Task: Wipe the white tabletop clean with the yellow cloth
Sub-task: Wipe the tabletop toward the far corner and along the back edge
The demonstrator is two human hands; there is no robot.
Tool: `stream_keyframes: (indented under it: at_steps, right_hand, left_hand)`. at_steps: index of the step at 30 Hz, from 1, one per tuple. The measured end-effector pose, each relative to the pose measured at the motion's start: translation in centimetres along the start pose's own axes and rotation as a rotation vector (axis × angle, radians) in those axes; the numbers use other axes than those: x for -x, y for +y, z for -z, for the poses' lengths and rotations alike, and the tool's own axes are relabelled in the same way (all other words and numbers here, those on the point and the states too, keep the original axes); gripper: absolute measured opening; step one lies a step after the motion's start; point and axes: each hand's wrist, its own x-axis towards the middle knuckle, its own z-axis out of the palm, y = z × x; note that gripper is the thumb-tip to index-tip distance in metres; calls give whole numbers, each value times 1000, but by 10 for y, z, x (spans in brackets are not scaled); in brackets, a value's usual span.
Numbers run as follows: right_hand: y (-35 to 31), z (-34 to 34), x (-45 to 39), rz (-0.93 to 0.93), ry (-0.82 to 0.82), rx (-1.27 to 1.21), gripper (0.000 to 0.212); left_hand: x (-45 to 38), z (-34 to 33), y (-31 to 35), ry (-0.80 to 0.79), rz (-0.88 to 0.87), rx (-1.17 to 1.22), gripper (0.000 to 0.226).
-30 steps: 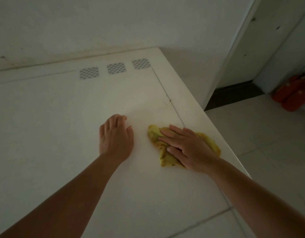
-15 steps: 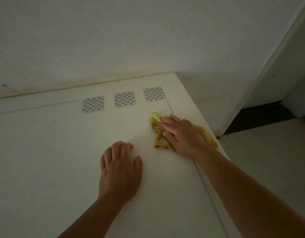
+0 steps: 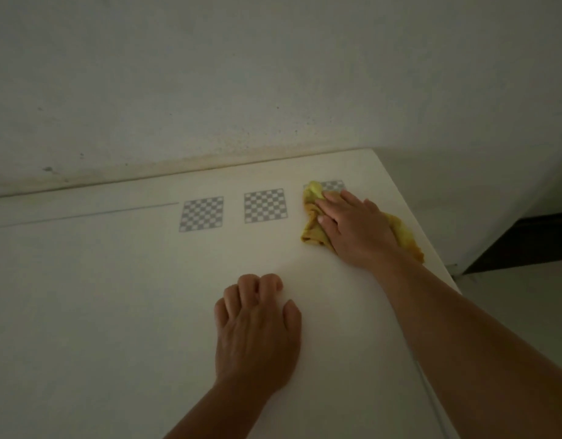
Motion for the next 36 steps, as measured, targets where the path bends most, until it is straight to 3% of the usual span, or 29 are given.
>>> stream_keyframes:
  at_steps: [5,11,14,20,25,29,36]
  right_hand:
    - [2,-7,-27,-120,-22,115,57]
    - [4,-8,-39,-166,-34,95,59]
    - [4,-2,-32,-125,-93,79,57]
    - [-7,5,22,22,-109,75,53]
    - [-23,8,88,112,-108,58,51]
    - [-41,8,146,113,-122,43,50]
    - [-96,6,251,93,-187,53,64]
  left_hand:
    - [-5,3,-1,-149,-12,4,68]
    - [-15,8,-7,-353,-30,-56,76]
    - [-17,7,-9,-398,-32,-67,66]
    - [-22,7,-12,-391,-43,-32,58]
    - [-11,12,-15,-296,-77,3,58]
    - [31,25,-26,-214,-78,65,56]
    - [110,56,-59,-276,-34,86,58]
